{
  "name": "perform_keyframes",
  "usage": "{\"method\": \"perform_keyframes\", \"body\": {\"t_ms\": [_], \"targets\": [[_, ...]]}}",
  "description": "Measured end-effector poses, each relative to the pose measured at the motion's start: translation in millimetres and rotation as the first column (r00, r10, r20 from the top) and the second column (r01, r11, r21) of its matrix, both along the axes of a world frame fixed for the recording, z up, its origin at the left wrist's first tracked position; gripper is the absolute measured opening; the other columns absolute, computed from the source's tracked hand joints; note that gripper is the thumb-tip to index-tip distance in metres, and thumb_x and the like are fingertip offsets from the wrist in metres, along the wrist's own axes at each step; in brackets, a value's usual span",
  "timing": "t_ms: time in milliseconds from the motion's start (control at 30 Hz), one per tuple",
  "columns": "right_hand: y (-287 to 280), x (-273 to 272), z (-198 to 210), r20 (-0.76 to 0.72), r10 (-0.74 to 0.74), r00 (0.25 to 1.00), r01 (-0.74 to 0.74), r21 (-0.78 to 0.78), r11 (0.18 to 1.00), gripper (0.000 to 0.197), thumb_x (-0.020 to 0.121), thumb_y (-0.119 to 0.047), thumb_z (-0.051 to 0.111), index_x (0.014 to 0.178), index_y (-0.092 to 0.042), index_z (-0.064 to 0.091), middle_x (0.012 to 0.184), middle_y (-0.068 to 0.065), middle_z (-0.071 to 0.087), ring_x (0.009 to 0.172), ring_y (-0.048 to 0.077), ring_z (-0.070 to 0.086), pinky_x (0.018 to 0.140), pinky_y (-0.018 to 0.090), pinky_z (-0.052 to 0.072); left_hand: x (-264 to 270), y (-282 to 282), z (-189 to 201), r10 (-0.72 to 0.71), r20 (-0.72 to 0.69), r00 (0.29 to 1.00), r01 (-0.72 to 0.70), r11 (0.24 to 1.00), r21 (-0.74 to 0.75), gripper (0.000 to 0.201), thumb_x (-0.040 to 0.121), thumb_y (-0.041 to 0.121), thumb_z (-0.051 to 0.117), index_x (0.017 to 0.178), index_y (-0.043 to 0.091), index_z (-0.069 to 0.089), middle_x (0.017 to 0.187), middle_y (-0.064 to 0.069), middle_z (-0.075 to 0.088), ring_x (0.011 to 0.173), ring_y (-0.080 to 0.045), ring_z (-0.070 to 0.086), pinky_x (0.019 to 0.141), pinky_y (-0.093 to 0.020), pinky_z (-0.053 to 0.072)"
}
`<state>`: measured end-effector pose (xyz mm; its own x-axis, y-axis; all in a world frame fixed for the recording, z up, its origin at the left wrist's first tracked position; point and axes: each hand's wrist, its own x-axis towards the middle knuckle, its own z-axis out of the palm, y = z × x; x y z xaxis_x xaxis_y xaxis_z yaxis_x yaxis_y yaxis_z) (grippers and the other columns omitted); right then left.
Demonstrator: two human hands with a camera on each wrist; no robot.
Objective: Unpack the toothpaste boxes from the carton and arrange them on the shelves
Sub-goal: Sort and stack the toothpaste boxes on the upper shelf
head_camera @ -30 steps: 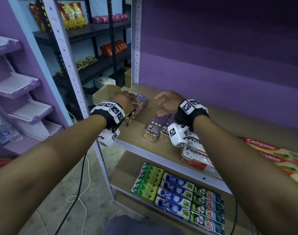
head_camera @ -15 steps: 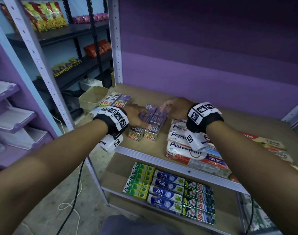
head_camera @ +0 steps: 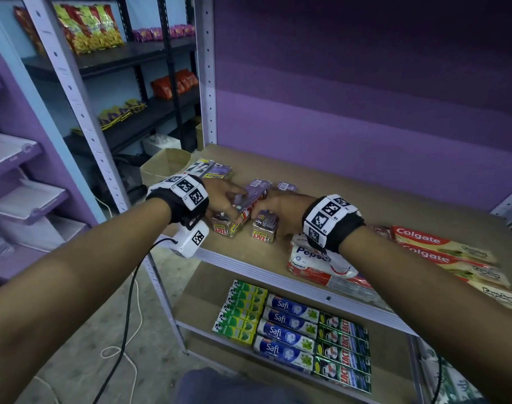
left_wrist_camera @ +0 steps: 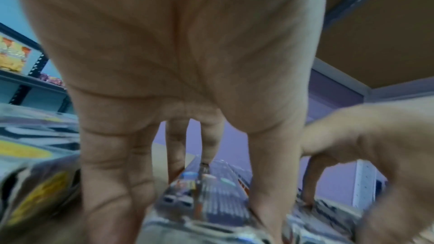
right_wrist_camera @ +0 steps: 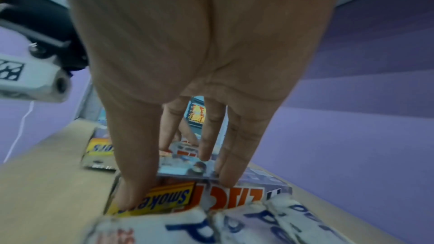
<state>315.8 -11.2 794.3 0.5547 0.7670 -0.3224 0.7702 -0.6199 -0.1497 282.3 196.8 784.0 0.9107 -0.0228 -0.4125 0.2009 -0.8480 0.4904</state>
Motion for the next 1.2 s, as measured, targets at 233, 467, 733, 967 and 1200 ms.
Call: {"method": "perform_keyframes", "body": {"t_ms": [233, 467, 733, 967, 1200], "targets": [[4.0, -0.4, -9.1, 0.138, 0.092, 0.986, -0.095, 0.016, 0.995, 0.052, 0.077, -0.013, 0.077, 0.124, -0.029, 0.061, 0.131, 0.004, 0.049, 0.118, 0.026, 0.055, 0.098, 0.035, 0.047, -4.7, 13.2, 6.5, 0.119, -0.111, 0.987, -0.140, 0.968, -0.209, 0.069, 0.088, 0.008, 0.069, 0.147, 0.029, 0.040, 0.140, -0.001, 0.054, 0.115, -0.031, 0.061, 0.091, -0.049, 0.055], [-14.9, 10.0, 6.2, 0.071, -0.041, 0.997, 0.019, 0.285, 0.958, 0.061, 0.073, -0.018, 0.081, 0.126, -0.037, 0.060, 0.111, -0.006, 0.044, 0.102, 0.015, 0.048, 0.088, 0.026, 0.040, -10.0, 18.3, 8.4, 0.219, -0.130, 0.967, -0.246, 0.935, -0.255, 0.056, 0.092, -0.007, 0.048, 0.141, 0.022, 0.048, 0.135, -0.012, 0.058, 0.120, -0.035, 0.057, 0.101, -0.056, 0.047], [-25.2, 20.9, 32.4, -0.132, -0.207, 0.969, 0.243, 0.651, 0.719, 0.053, 0.075, -0.015, 0.083, 0.123, -0.021, 0.060, 0.123, 0.001, 0.059, 0.114, 0.016, 0.057, 0.101, 0.034, 0.046, -13.1, 8.4, 14.2, 0.266, -0.086, 0.960, -0.279, 0.938, -0.206, 0.077, 0.079, 0.029, 0.082, 0.143, 0.031, 0.041, 0.119, -0.003, 0.063, 0.093, -0.028, 0.070, 0.074, -0.052, 0.060], [-46.5, 30.2, 33.7, -0.536, -0.206, 0.819, 0.570, 0.715, 0.405, 0.041, 0.089, -0.003, 0.069, 0.125, -0.002, 0.051, 0.124, 0.009, 0.054, 0.110, 0.021, 0.062, 0.083, 0.030, 0.060, -13.5, -6.2, 11.8, 0.260, -0.079, 0.962, -0.270, 0.949, -0.165, 0.098, 0.075, 0.021, 0.082, 0.152, 0.040, 0.023, 0.143, -0.008, 0.051, 0.098, -0.035, 0.067, 0.078, -0.050, 0.060], [-77.1, 44.8, 33.0, -0.456, -0.262, 0.851, 0.524, 0.696, 0.491, 0.046, 0.087, -0.001, 0.070, 0.125, -0.020, 0.053, 0.122, 0.012, 0.052, 0.109, 0.014, 0.060, 0.075, 0.036, 0.062, -17.3, -16.6, 7.5, 0.295, -0.253, 0.922, -0.350, 0.913, -0.210, 0.071, 0.086, 0.020, 0.072, 0.145, 0.020, 0.033, 0.120, -0.022, 0.064, 0.096, -0.039, 0.070, 0.080, -0.049, 0.059]]}}
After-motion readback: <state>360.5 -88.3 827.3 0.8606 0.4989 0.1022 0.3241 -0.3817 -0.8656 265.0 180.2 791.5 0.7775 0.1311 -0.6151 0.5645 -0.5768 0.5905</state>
